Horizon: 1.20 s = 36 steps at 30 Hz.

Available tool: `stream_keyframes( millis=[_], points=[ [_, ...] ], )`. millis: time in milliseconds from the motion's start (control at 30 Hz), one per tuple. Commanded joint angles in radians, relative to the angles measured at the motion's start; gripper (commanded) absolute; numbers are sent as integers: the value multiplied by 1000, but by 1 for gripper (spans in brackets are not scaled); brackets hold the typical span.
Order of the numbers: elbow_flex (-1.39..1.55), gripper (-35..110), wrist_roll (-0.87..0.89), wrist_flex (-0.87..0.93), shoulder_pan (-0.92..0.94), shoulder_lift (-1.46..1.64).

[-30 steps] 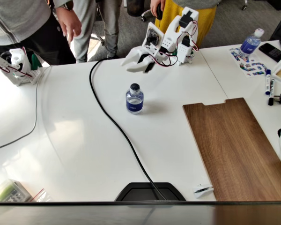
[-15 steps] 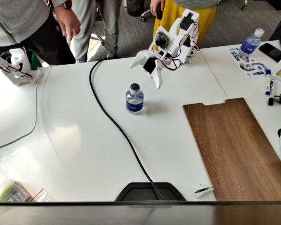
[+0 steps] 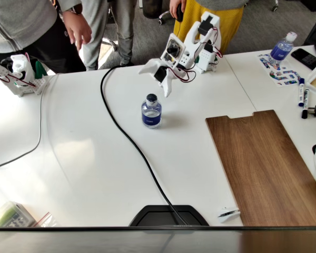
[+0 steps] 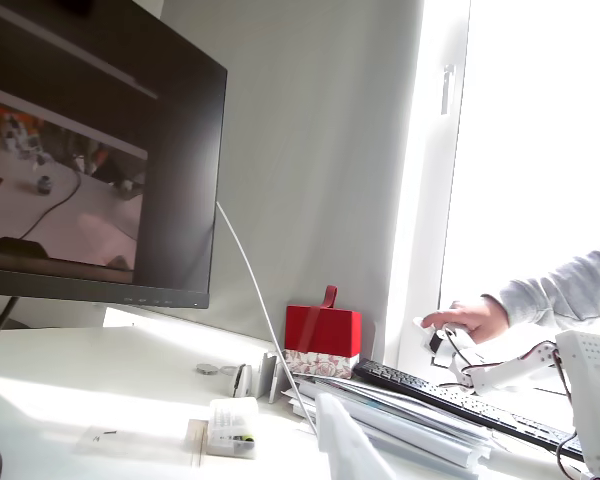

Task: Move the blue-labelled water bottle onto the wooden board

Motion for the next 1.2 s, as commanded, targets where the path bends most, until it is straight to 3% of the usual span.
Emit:
stream_keyframes(
  millis=[0,100,633,1167],
  points=[
    [0,48,-12,11,12,18],
    [-37,48,-29,115,2,31],
    [-57,48,-57,321,-44,60],
    [81,48,-28,252,35,66]
  ],
)
